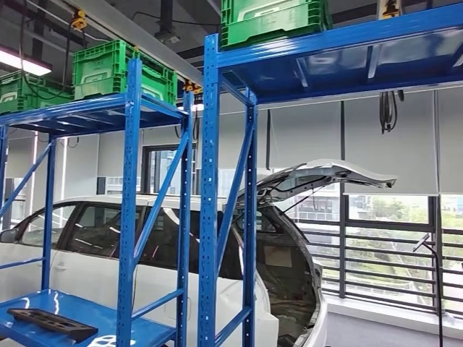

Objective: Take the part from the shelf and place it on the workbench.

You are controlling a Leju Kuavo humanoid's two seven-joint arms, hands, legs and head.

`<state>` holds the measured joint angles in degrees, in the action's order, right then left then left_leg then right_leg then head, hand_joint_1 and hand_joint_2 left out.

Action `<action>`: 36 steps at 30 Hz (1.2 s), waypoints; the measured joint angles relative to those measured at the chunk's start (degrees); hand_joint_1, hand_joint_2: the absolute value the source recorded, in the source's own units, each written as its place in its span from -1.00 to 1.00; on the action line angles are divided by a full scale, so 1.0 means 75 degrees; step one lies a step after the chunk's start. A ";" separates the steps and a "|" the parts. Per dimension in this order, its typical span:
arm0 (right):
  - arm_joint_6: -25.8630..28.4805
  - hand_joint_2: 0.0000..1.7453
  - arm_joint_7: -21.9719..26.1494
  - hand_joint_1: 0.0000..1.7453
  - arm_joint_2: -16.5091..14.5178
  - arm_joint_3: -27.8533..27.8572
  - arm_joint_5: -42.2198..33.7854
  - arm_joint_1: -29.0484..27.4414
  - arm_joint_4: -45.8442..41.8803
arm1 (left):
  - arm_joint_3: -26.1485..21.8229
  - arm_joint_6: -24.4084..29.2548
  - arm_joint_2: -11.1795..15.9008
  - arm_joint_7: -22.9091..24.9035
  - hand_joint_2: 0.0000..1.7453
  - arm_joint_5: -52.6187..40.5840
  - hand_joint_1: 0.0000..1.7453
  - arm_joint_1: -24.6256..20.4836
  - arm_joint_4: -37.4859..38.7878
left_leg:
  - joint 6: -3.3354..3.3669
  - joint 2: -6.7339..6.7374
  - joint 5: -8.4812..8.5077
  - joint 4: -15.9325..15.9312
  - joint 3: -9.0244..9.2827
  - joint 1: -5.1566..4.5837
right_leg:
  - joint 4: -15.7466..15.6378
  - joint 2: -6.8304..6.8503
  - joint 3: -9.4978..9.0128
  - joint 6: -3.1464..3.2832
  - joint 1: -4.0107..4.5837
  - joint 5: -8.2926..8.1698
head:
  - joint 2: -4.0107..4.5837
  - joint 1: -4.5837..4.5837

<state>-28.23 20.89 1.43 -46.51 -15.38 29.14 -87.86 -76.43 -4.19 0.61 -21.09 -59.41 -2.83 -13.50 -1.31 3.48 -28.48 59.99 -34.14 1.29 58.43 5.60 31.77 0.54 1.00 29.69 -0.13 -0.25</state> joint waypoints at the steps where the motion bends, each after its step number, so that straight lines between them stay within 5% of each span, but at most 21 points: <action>1: 0.0008 1.00 0.0004 1.00 -0.0010 -0.0019 0.0010 0.0004 -0.0002 | -0.0041 0.0001 0.0033 0.0020 1.00 0.0029 -1.00 -0.0006 -0.0004 | 0.0074 -0.0035 0.0006 -0.0002 -0.0019 -0.0028 | 0.0026 0.0061 0.0011 -0.0020 0.0014 0.0004 | 0.0000 -0.0001; 3: 0.0014 1.00 0.0006 1.00 -0.0030 -0.0050 0.0019 0.0018 -0.0007 | -0.0109 0.0001 0.0088 0.0057 1.00 0.0060 -1.00 0.0005 -0.0007 | 0.0173 -0.0179 0.0045 -0.0007 -0.0048 -0.0032 | 0.0057 0.0048 0.0014 -0.0070 -0.0023 0.0052 | 0.0000 -0.0004; 5: 0.0015 1.00 0.0007 1.00 -0.0033 -0.0059 0.0020 0.0050 -0.0013 | -0.0164 0.0014 0.0131 0.0095 1.00 0.0066 -1.00 -0.0016 -0.0008 | 0.0260 -0.0312 0.0097 -0.0023 -0.0081 -0.0008 | 0.0392 -0.0290 0.0142 -0.0147 -0.0082 0.0342 | 0.0000 -0.0004; 7: 0.0024 1.00 0.0013 1.00 0.0001 -0.0060 0.0026 0.0070 -0.0014 | -0.0207 0.0052 0.0170 0.0165 1.00 0.0067 -1.00 -0.0057 -0.0009 | 0.0319 -0.0462 0.0136 -0.0026 -0.0126 -0.0003 | 0.1287 -0.0608 0.0515 -0.0201 -0.0118 0.0843 | 0.0000 -0.0004; 9: 0.0041 1.00 0.0029 1.00 0.0054 -0.0060 0.0036 0.0067 -0.0006 | -0.0232 0.0111 0.0212 0.0267 1.00 0.0062 -1.00 -0.0063 -0.0010 | 0.0350 -0.0639 0.0165 -0.0025 -0.0157 -0.0022 | 0.2063 -0.0671 0.0837 -0.0204 -0.0124 0.1094 | 0.0000 -0.0004; 11: 0.0075 1.00 0.0049 1.00 0.0095 -0.0058 0.0050 0.0064 -0.0001 | -0.0261 0.0187 0.0268 0.0349 1.00 0.0071 -1.00 -0.0039 -0.0013 | 0.0355 -0.0820 0.0191 -0.0025 -0.0163 -0.0050 | 0.1794 -0.0735 0.0679 -0.0137 -0.0116 0.0794 | 0.0000 -0.0004; 14: 0.0159 1.00 0.0124 1.00 0.0130 -0.0052 0.0125 0.0056 -0.0004 | -0.0340 0.0294 0.0364 0.0439 1.00 0.0101 -1.00 -0.0044 -0.0032 | 0.0314 -0.1091 0.0249 -0.0027 -0.0191 -0.0051 | 0.0390 -0.1219 0.0008 0.0076 -0.0087 0.0120 | 0.0000 0.0001; 16: 0.0210 1.00 0.0193 1.00 0.0176 -0.0043 0.0204 0.0042 -0.0006 | -0.0390 0.0370 0.0452 0.0484 1.00 0.0104 -1.00 -0.0049 -0.0063 | 0.0230 -0.1262 0.0311 -0.0038 -0.0254 0.0017 | 0.0085 -0.1403 -0.0114 0.0137 -0.0052 0.0044 | 0.0000 0.0007; 18: 0.0227 1.00 0.0253 1.00 0.0207 -0.0015 0.0248 0.0042 -0.0018 | -0.0433 0.0428 0.0599 0.0484 1.00 0.0104 -1.00 -0.0002 -0.0100 | 0.0130 -0.1367 0.0360 -0.0073 -0.0306 0.0053 | -0.0052 -0.1218 -0.0151 0.0148 -0.0042 -0.0014 | 0.0000 0.0008; 20: 0.0227 1.00 0.0308 1.00 0.0214 0.0021 0.0259 0.0055 -0.0034 | -0.0466 0.0453 0.0809 0.0476 1.00 0.0105 -1.00 0.0036 -0.0147 | 0.0073 -0.1078 0.0182 0.0106 -0.0428 0.0027 | -0.0257 -0.1004 -0.0200 0.0180 -0.0071 -0.0096 | 0.0000 0.0018; 22: 0.0223 1.00 0.0335 1.00 0.0234 0.0049 0.0263 0.0042 -0.0031 | -0.0499 0.0459 0.1046 0.0480 1.00 0.0118 -1.00 0.0013 -0.0204 | 0.0031 -0.0688 -0.0287 0.0834 -0.0745 0.0021 | -0.0334 -0.0784 -0.0191 0.0202 -0.0077 -0.0143 | 0.0000 0.0036; 24: 0.0210 1.00 0.0348 1.00 0.0257 0.0062 0.0277 -0.0007 -0.0018 | -0.0545 0.0457 0.1215 0.0501 1.00 0.0162 -1.00 -0.0002 -0.0243 | -0.0037 -0.0584 -0.0625 0.1641 -0.1044 0.0046 | -0.0323 -0.0550 -0.0165 0.0206 -0.0081 -0.0144 | 0.0000 0.0048; 26: 0.0198 1.00 0.0368 1.00 0.0267 0.0063 0.0306 -0.0057 -0.0012 | -0.0618 0.0445 0.1308 0.0516 1.00 0.0240 -1.00 0.0020 -0.0270 | -0.0118 -0.0512 -0.0466 0.1560 -0.0900 0.0090 | -0.0299 -0.0345 -0.0156 0.0178 -0.0097 -0.0126 | 0.0000 0.0051; 28: 0.0200 1.00 0.0394 1.00 0.0269 0.0069 0.0346 -0.0077 -0.0017 | -0.0695 0.0417 0.1369 0.0511 1.00 0.0307 -1.00 0.0021 -0.0297 | -0.0200 -0.0235 -0.0059 0.0645 -0.0353 0.0110 | -0.0219 -0.0170 -0.0145 0.0087 -0.0102 -0.0064 | 0.0000 0.0055; 31: 0.0216 1.00 0.0416 1.00 0.0266 0.0090 0.0394 -0.0081 -0.0037 | -0.0771 0.0388 0.1399 0.0492 1.00 0.0331 -1.00 -0.0022 -0.0325 | -0.0070 0.0051 0.0078 -0.0051 -0.0023 0.0041 | -0.0063 0.0053 -0.0109 -0.0056 -0.0047 0.0035 | -0.0001 0.0060; 33: 0.0221 1.00 0.0417 1.00 0.0264 0.0101 0.0404 -0.0084 -0.0051 | -0.0800 0.0387 0.1390 0.0489 1.00 0.0331 -1.00 0.0006 -0.0330 | 0.0071 -0.0107 0.0104 -0.0050 -0.0068 0.0032 | -0.0043 0.0167 -0.0123 -0.0095 -0.0052 0.0066 | -0.0001 0.0057; 36: 0.0223 1.00 0.0420 1.00 0.0267 0.0120 0.0404 -0.0086 -0.0076 | -0.0828 0.0394 0.1385 0.0479 1.00 0.0333 -1.00 0.0017 -0.0331 | 0.0195 -0.0324 0.0161 -0.0064 -0.0108 0.0044 | 0.0514 -0.0299 0.0079 -0.0180 -0.0127 0.0510 | 0.0000 0.0057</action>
<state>-26.56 24.04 3.43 -45.61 -12.34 28.49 -88.43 -82.64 -1.23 11.00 -17.50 -56.91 -2.71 -15.98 0.15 1.05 -27.27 59.51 -34.95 1.63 62.28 3.36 32.36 -0.81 0.05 33.51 -0.13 0.17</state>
